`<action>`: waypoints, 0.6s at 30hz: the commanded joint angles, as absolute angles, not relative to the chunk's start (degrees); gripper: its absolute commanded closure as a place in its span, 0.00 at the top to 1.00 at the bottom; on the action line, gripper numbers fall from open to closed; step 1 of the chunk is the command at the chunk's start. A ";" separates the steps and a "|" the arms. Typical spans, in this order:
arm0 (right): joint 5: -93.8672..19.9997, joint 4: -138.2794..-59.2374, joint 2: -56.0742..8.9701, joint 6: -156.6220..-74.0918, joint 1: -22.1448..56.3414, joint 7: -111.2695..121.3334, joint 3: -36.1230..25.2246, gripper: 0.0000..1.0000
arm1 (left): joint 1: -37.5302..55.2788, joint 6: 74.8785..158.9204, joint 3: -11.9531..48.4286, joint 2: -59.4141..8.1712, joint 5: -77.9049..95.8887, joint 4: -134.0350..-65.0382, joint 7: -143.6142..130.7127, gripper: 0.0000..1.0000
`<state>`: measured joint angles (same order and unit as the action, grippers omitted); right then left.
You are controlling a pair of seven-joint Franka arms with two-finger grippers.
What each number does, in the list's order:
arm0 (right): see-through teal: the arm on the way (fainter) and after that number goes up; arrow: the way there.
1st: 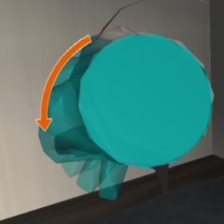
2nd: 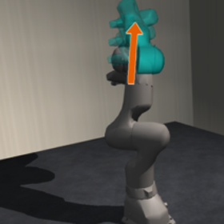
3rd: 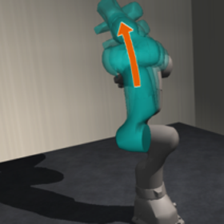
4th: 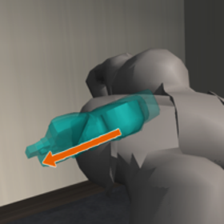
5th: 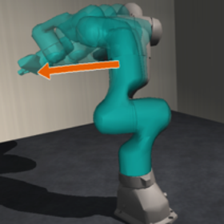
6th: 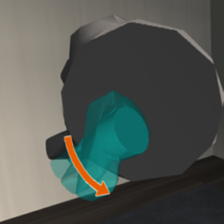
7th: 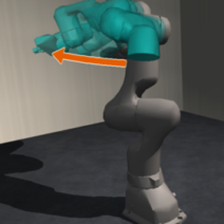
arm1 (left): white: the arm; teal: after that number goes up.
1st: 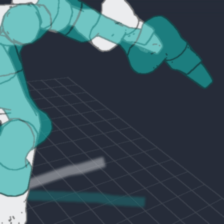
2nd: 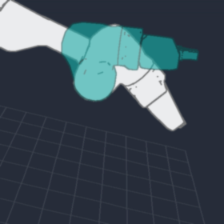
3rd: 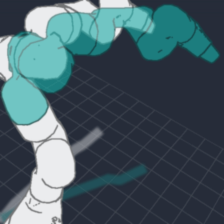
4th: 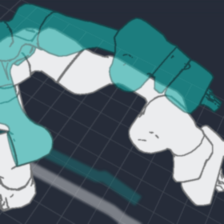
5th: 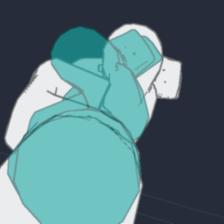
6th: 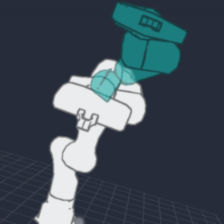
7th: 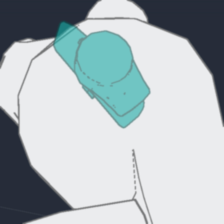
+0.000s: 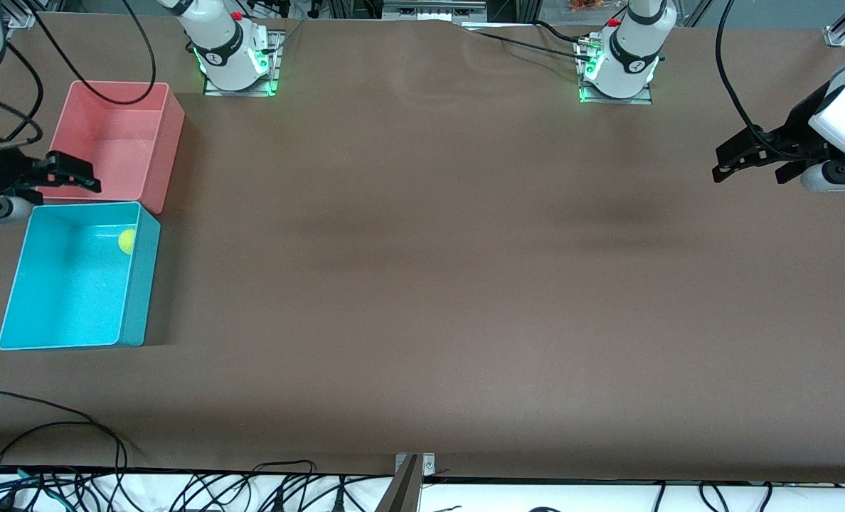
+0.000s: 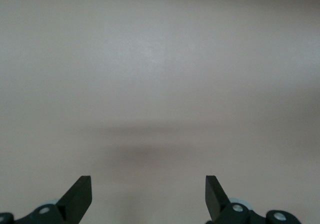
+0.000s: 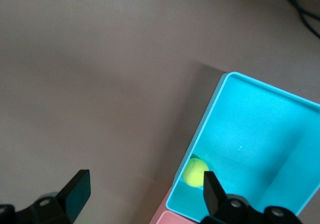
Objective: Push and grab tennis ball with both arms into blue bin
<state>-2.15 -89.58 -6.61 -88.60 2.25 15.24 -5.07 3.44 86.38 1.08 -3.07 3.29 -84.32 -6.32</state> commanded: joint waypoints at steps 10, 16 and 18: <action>2.20 -99.76 2.82 -90.53 2.90 12.57 -2.02 1.00 | 3.25 85.52 1.41 -3.96 3.69 -82.35 -6.86 1.00; 2.11 -97.91 1.58 -89.91 3.16 8.80 -2.02 1.00 | 3.25 85.43 1.41 -3.96 3.69 -82.35 -6.86 1.00; 2.11 -97.82 1.58 -89.13 3.25 6.25 -1.93 1.00 | 3.25 85.43 1.41 -3.96 3.69 -82.35 -6.86 1.00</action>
